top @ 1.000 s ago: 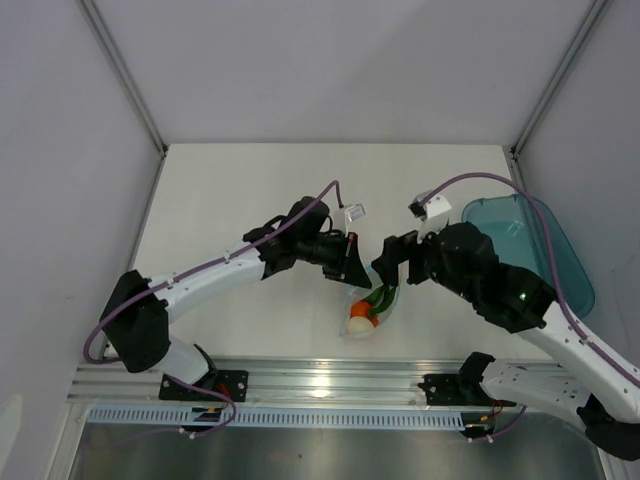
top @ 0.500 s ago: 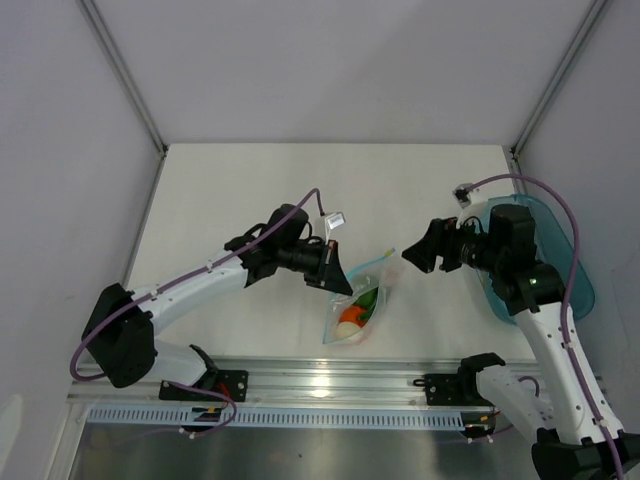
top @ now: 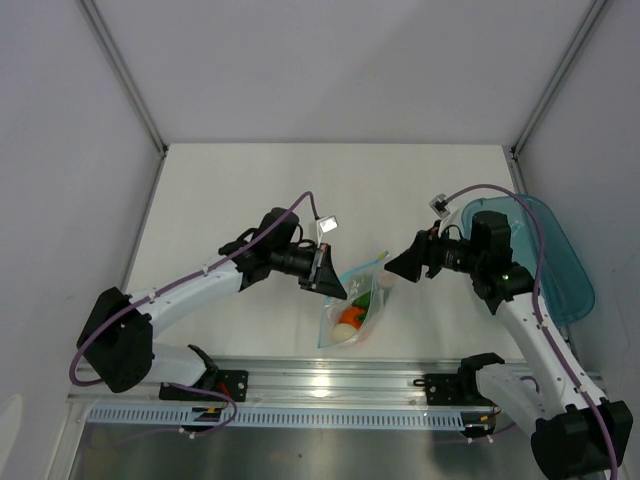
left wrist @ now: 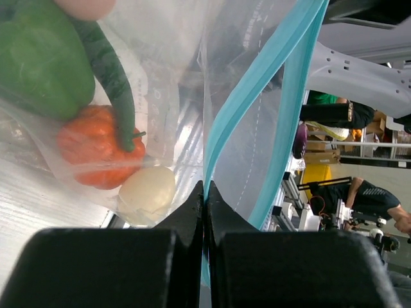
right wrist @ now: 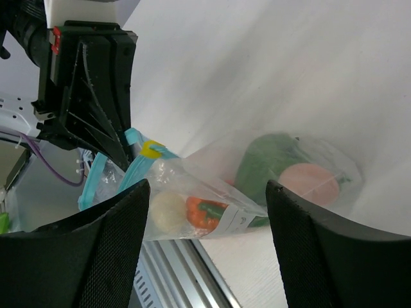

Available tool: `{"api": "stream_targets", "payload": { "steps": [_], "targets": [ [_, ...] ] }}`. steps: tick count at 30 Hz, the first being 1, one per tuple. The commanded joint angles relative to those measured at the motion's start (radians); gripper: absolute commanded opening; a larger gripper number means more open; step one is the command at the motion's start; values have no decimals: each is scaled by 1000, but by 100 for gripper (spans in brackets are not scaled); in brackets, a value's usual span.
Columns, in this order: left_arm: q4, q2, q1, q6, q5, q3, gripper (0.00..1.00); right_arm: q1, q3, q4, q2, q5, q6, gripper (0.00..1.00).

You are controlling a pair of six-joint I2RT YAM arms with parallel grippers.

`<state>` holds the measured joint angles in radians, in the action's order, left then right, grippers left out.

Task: Place the food in the zip-top bag and seal the zipper
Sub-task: Zip the zipper food storage bag at the center of the board.

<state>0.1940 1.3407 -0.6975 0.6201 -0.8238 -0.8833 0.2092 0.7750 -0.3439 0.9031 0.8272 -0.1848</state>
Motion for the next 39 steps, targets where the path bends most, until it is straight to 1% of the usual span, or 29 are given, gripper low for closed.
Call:
{"api": "stream_targets", "payload": {
  "steps": [1,5,7,9,10,11,13,14,18,19,20,22,23,24,25,27,28,30,31,34,36,39],
  "targets": [
    [-56,-6,12,-6,-58,4,0,-1,-35,231,10,59,2,74],
    [-65,-2,19,-6,-78,6,1,1,-60,296,60,154,28,67],
    [-73,3,24,-6,-87,9,1,2,-66,322,75,213,47,65],
    [-74,5,29,-6,-87,12,1,2,-71,368,100,246,48,61],
    [-76,6,30,-5,-87,12,1,2,-69,375,109,263,44,60],
    [-80,9,32,-3,-92,12,1,2,-68,381,117,273,39,57],
    [-84,8,33,-2,-90,14,1,6,-72,390,138,283,38,54],
    [-84,9,35,-2,-93,12,1,7,-72,387,145,282,36,49],
    [-87,18,35,-2,-107,12,0,22,-74,420,186,314,18,38],
    [-88,20,35,-2,-109,10,1,32,-74,422,191,311,18,34],
    [-90,23,35,0,-112,10,0,47,-71,422,195,308,21,23],
    [-88,23,35,-2,-115,9,1,65,-69,433,201,311,19,12],
    [-85,20,35,-6,-115,7,1,82,-69,436,203,306,15,0],
    [-84,11,35,-11,-110,6,3,91,-69,453,201,297,-10,0],
    [-82,5,35,-14,-106,4,17,97,-71,463,197,296,-25,0],
    [-68,-14,35,-37,-62,-3,37,117,-71,471,191,280,-53,0],
    [-38,-37,33,-49,-37,-12,52,124,-71,470,186,271,-83,0],
    [-18,-63,33,-82,8,-28,61,134,-71,474,175,262,-122,0],
    [-16,-89,35,-89,38,-28,67,142,-68,468,172,253,-155,0],
    [-33,-126,35,-109,74,-37,74,168,-59,427,154,228,-189,0],
    [-59,-158,33,-111,103,-37,76,188,-46,370,132,175,-194,0],
    [-106,-196,29,-102,141,-26,78,213,-43,349,109,119,-232,0]
  ]
}}
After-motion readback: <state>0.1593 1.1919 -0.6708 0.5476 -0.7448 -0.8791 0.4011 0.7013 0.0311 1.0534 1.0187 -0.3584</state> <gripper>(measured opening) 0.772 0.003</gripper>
